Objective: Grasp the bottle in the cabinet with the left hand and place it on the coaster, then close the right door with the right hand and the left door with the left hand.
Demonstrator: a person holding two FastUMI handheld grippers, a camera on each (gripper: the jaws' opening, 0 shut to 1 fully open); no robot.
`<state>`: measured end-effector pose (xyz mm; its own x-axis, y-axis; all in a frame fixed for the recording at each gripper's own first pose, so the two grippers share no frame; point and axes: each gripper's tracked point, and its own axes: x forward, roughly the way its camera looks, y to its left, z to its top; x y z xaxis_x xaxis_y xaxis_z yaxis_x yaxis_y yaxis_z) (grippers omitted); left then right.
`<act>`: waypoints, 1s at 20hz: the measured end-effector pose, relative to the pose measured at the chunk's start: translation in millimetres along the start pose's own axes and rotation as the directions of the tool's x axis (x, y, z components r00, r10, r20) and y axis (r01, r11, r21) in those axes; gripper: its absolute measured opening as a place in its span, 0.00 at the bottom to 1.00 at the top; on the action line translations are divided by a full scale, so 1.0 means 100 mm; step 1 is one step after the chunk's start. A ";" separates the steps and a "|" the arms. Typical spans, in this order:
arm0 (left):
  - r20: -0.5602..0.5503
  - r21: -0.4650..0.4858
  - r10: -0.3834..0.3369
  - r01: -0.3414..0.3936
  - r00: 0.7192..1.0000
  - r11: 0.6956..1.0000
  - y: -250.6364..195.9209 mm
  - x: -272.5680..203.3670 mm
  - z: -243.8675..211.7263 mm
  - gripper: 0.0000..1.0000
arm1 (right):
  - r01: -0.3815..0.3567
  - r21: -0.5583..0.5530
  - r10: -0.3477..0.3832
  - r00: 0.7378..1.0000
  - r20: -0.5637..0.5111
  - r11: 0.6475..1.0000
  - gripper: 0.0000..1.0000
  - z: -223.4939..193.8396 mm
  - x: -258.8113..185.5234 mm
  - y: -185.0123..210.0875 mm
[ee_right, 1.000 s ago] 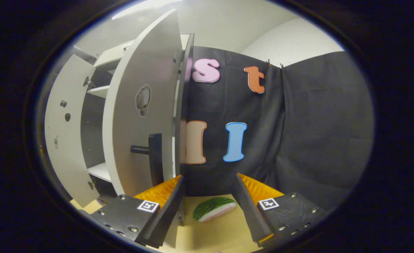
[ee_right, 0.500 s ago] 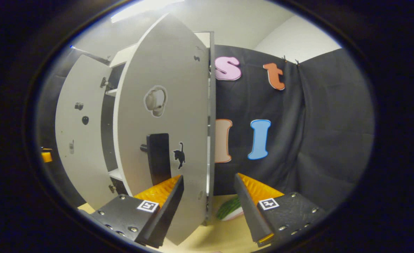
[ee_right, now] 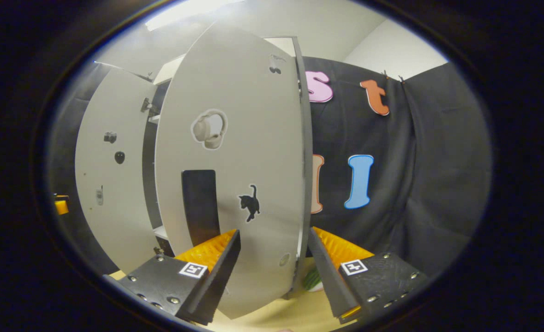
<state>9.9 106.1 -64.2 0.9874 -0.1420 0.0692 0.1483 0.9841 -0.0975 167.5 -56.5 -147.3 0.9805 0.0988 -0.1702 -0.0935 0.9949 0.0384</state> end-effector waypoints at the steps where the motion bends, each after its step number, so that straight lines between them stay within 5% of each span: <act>1: -0.001 -0.007 0.004 -0.004 1.000 1.000 0.01 -0.05 0.00 0.98 | -0.020 0.010 0.020 1.000 0.002 1.000 0.91 0.00 0.01 0.08; 4: -0.010 0.008 0.057 -0.057 0.998 0.998 0.22 -0.11 -0.04 0.96 | -0.083 0.016 0.082 0.996 0.041 0.996 0.93 0.09 0.01 0.27; 13: -0.033 -0.023 0.217 -0.217 0.976 0.976 1.11 -0.15 -0.09 0.96 | -0.110 0.015 0.109 0.993 0.050 0.994 0.94 0.10 -0.12 0.40; 20: -0.004 -0.043 0.268 -0.268 0.963 0.963 1.52 -0.02 0.09 0.96 | -0.124 0.066 0.119 0.990 0.072 0.990 0.94 0.25 -0.39 0.47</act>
<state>29.8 256.6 -69.9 0.9913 0.1263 0.0370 -0.1191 0.9807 -0.1551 129.5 -14.0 -114.8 0.9723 0.2144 -0.0926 -0.2024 0.9714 0.1238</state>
